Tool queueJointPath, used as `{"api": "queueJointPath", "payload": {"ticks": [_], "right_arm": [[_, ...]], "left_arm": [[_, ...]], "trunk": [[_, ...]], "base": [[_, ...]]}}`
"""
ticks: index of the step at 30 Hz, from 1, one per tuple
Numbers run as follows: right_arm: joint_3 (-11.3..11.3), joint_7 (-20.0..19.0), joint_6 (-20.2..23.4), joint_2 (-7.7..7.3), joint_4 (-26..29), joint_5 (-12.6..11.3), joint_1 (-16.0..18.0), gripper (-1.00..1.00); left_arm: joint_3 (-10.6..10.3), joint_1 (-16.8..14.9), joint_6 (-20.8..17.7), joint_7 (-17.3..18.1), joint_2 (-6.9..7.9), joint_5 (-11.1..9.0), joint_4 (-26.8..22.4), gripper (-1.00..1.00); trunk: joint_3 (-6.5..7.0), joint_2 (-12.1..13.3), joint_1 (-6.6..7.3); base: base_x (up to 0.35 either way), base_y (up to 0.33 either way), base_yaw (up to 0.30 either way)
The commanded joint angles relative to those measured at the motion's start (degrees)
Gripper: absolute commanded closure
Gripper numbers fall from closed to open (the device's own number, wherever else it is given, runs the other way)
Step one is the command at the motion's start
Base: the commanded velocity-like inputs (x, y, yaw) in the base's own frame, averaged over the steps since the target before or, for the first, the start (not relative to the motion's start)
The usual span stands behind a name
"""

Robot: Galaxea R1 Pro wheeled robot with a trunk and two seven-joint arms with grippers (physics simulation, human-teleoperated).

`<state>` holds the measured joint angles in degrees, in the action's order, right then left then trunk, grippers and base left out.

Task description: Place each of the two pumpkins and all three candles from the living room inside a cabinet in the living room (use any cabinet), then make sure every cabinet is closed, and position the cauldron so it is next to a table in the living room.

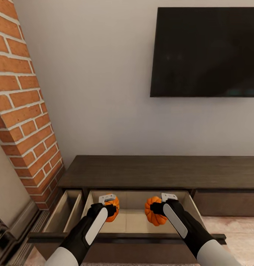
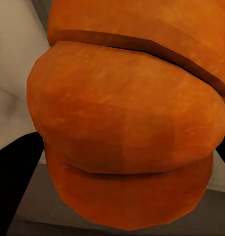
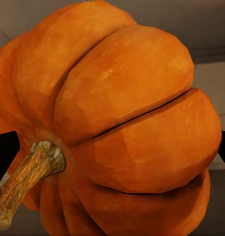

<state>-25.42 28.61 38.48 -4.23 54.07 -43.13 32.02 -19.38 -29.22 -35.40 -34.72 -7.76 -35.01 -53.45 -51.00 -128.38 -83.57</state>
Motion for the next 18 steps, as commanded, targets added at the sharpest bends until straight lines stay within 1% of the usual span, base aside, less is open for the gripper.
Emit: {"api": "queueJointPath", "payload": {"ticks": [1,3,6,15,18], "right_arm": [[-0.2,0.7,-0.1,-0.07,0.1,-0.7,0.1,1.00],[-0.2,0.7,-0.2,-0.08,0.2,-0.7,0.1,1.00],[-0.2,0.7,-0.3,-0.08,0.2,-0.7,0.1,1.00],[-0.2,0.7,-0.4,-0.08,0.6,-0.7,0.1,1.00],[-0.2,0.7,-0.4,-0.08,0.7,-0.7,0.1,1.00]], "left_arm": [[-0.3,0.0,0.1,-0.7,0.02,-0.3,-0.1,1.00],[-1.1,0.0,0.3,-0.7,0.02,0.4,-0.1,1.00],[-1.6,0.0,0.7,-0.7,0.04,0.6,-0.1,1.00],[-1.8,0.0,0.9,0.1,0.16,0.6,-0.3,1.00],[-1.9,0.0,0.9,0.1,0.24,0.3,-0.1,1.00]], "trunk": [[-0.24,-0.4,-0.21],[-0.60,-1.2,-0.65],[-1.14,-2.5,-1.31],[-1.14,-2.5,-1.31],[-1.14,-2.5,-1.31]], "base": [[0.000,0.000,0.000],[0.000,0.000,0.000],[0.000,0.000,0.000],[0.001,0.000,0.000],[0.143,0.000,0.000]]}}
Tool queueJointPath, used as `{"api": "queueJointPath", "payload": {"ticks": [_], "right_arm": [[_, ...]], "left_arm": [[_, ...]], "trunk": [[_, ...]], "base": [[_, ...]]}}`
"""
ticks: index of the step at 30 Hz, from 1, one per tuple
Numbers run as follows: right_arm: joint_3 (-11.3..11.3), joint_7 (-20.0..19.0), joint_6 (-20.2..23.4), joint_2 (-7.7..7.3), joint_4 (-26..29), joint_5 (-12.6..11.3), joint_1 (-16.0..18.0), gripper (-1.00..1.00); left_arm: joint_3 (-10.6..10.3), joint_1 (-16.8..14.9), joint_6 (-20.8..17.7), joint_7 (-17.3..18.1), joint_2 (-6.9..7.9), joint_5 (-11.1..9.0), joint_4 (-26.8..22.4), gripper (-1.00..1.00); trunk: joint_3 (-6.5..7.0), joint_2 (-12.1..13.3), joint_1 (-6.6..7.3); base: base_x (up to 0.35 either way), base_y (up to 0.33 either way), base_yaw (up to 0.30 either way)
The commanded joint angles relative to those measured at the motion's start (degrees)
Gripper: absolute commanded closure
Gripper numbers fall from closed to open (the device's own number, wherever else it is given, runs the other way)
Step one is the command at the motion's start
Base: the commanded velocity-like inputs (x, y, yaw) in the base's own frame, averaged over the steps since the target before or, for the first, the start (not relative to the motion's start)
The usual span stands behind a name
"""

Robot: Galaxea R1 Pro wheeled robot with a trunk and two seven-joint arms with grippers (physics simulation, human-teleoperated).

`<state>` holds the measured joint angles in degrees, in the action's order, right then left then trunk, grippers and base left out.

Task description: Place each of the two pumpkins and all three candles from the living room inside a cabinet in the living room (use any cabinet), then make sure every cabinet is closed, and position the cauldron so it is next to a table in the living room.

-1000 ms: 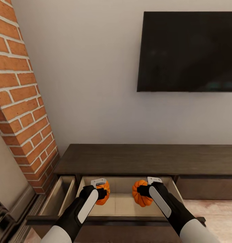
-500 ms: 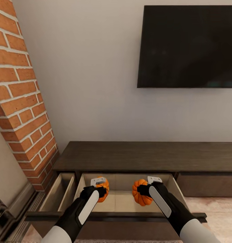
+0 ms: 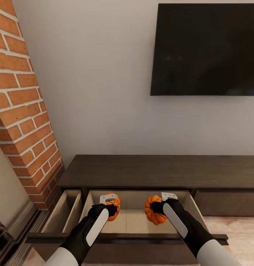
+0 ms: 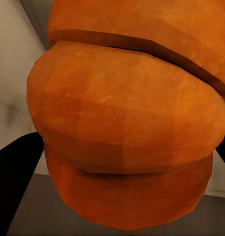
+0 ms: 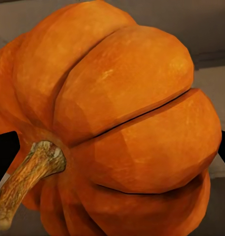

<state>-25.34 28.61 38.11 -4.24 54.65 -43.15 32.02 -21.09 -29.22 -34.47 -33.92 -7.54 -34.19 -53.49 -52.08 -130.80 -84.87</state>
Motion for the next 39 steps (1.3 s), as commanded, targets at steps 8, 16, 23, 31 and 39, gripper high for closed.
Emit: {"api": "queueJointPath", "payload": {"ticks": [8,16,23,31,39], "right_arm": [[-0.2,0.7,0.0,-0.07,0.0,-0.7,0.1,1.00],[-0.2,0.7,0.0,-0.07,0.0,-0.7,0.1,1.00],[-0.2,0.7,0.0,-0.07,0.0,-0.7,0.1,1.00],[-0.2,0.6,0.0,-0.07,0.1,-0.7,0.1,1.00],[-0.3,0.4,-0.1,-0.13,0.3,-0.7,0.1,1.00]], "left_arm": [[-0.1,0.0,-0.1,-0.6,0.07,-0.7,-0.1,1.00],[-0.2,0.0,-0.1,-0.6,0.08,-0.5,-0.5,1.00],[-0.2,0.0,-0.1,-0.6,0.07,-0.3,-0.8,1.00],[-0.2,0.0,-0.1,-0.6,0.15,-0.3,-0.6,1.00],[-0.2,0.0,-0.1,-0.7,0.14,-0.2,-0.1,1.00]], "trunk": [[-0.06,0.0,-0.01],[-0.06,0.0,-0.01],[-0.24,-0.4,-0.23],[-1.68,-3.6,-1.98],[-3.11,-6.8,-3.74]], "base": [[0.146,0.000,0.000],[0.030,0.000,0.000],[0.000,0.000,0.000],[0.000,0.000,0.000],[0.000,0.000,0.000]]}}
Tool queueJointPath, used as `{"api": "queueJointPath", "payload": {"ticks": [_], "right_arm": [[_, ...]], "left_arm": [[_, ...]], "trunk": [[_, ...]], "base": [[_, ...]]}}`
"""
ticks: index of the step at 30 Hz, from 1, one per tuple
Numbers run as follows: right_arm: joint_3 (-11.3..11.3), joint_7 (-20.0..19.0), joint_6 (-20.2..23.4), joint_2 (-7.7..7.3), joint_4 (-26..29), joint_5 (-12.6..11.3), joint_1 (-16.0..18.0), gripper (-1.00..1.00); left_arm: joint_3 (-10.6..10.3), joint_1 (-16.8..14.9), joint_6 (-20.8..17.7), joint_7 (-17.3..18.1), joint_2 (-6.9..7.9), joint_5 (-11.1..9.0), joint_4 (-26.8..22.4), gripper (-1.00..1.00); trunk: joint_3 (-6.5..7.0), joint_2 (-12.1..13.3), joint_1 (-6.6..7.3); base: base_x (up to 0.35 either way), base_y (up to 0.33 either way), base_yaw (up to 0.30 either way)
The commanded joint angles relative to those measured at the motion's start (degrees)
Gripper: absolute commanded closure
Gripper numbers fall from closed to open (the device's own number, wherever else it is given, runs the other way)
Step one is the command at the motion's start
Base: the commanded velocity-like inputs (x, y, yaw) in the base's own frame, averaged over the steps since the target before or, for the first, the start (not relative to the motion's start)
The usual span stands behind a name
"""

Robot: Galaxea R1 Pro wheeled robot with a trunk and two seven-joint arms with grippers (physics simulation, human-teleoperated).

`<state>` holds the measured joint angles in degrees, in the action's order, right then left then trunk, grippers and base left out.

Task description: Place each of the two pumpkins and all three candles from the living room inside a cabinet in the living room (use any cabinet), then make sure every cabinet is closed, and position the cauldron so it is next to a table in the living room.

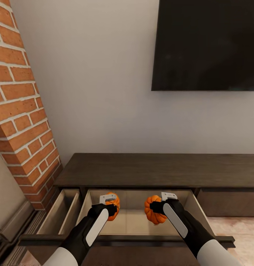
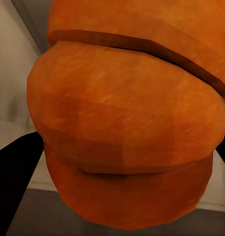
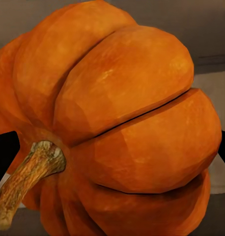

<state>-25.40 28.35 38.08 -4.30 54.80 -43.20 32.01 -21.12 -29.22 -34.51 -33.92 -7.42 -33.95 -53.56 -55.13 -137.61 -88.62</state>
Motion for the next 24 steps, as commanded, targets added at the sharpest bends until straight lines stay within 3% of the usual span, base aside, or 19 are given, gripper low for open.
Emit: {"api": "queueJointPath", "payload": {"ticks": [1,11,24], "right_arm": [[-0.3,0.7,-0.1,-0.05,0.1,-0.7,0.1,1.00],[-0.2,0.7,-0.1,-0.02,0.1,-0.7,0.1,1.00],[-0.2,0.6,0.0,-0.09,0.1,-0.7,0.1,1.00]], "left_arm": [[-0.2,-0.1,0.0,-0.7,-0.01,-0.5,-0.1,1.00],[-0.2,-0.1,0.0,-0.7,-0.04,-0.5,-0.2,1.00],[-0.1,-0.1,0.0,-0.6,-0.05,-1.0,-0.6,1.00]], "trunk": [[-0.24,-0.4,-0.21],[-1.86,-4.1,-2.19],[-1.86,-4.1,-2.19]], "base": [[0.000,0.000,0.000],[0.000,0.000,0.000],[0.046,0.000,0.000]]}}
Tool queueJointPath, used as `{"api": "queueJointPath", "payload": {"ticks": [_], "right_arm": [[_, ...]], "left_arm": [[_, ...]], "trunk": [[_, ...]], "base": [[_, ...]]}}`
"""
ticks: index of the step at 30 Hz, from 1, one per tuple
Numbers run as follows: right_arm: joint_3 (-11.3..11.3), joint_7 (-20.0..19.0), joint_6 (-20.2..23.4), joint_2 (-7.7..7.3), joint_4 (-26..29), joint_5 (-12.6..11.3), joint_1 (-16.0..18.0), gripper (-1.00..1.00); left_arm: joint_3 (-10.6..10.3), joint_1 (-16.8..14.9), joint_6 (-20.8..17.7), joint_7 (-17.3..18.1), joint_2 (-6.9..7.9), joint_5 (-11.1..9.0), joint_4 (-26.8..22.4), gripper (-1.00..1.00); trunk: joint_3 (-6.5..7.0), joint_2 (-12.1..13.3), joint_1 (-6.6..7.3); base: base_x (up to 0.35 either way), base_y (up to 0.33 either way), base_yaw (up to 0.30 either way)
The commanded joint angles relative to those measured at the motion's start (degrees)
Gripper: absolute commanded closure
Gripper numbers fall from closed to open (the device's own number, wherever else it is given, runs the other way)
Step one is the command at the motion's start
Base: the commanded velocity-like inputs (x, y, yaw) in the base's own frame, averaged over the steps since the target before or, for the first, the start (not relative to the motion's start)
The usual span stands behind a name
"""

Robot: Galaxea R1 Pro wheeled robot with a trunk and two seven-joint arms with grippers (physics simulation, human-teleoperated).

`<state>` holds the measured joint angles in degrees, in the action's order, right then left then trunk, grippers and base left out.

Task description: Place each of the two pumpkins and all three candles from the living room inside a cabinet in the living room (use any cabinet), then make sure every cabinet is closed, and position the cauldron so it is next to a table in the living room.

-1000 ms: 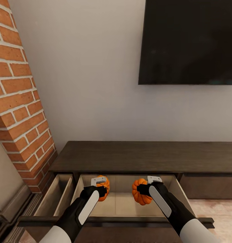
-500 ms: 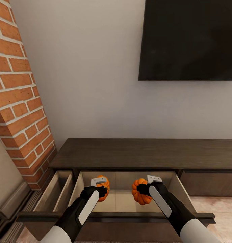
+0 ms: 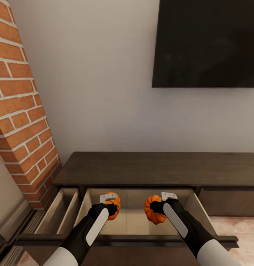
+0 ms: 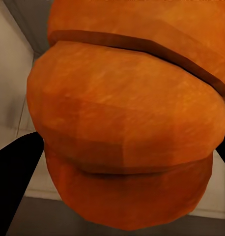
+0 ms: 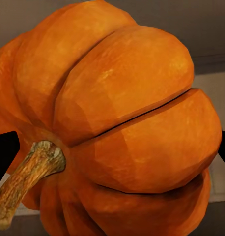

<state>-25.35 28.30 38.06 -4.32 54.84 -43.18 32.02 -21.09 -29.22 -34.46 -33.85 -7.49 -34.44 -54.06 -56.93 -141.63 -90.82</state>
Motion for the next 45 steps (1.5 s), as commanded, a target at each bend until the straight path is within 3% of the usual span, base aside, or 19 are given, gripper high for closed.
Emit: {"api": "queueJointPath", "payload": {"ticks": [1,14,18,32,38,42,43,45], "right_arm": [[-0.3,0.7,-0.1,-0.07,0.1,-0.7,0.1,1.00],[-0.3,0.6,0.0,-0.07,0.1,-0.7,0.1,1.00],[-0.3,0.6,0.0,-0.07,0.1,-0.7,0.1,1.00],[-0.3,1.0,-0.3,0.06,0.1,-0.7,0.1,1.00],[-0.4,0.8,-5.0,0.19,-0.1,-0.6,0.1,1.00],[-0.5,0.7,-5.5,0.16,0.0,-0.4,0.1,1.00],[-0.5,0.6,-5.6,0.17,0.0,0.0,0.1,1.00],[-0.4,0.4,-6.7,0.21,-0.3,3.0,0.1,1.00]], "left_arm": [[-0.1,0.0,-0.1,-0.7,0.02,-0.5,-0.1,1.00],[-0.1,0.0,-0.1,-0.7,0.02,-0.5,-0.2,1.00],[-0.1,0.0,-0.1,-0.7,0.02,-0.5,-0.3,1.00],[-0.3,0.0,1.0,-1.7,-0.27,0.1,-0.4,1.00],[-1.4,0.0,1.4,-1.8,-0.47,0.2,-0.8,1.00],[-1.6,0.0,1.5,-1.9,-0.50,0.4,-1.0,1.00],[-1.7,0.0,1.5,-2.0,-0.50,0.5,-1.1,1.00],[-2.7,0.0,1.5,-4.9,-0.53,0.9,-1.7,1.00]], "trunk": [[-0.06,0.0,0.01],[-0.06,0.0,0.01],[-0.78,-1.6,-0.86],[-3.88,-1.8,-1.22],[-5.21,-1.9,-1.38],[-6.10,-1.9,-1.48],[-6.32,-1.9,-1.50],[-6.76,-2.0,-1.56]], "base": [[0.026,0.000,0.000],[0.050,0.000,0.000],[0.000,0.000,0.000],[0.000,0.000,0.000],[0.000,0.000,0.000],[0.000,0.000,0.000],[0.000,0.000,0.000],[0.000,0.000,0.000]]}}
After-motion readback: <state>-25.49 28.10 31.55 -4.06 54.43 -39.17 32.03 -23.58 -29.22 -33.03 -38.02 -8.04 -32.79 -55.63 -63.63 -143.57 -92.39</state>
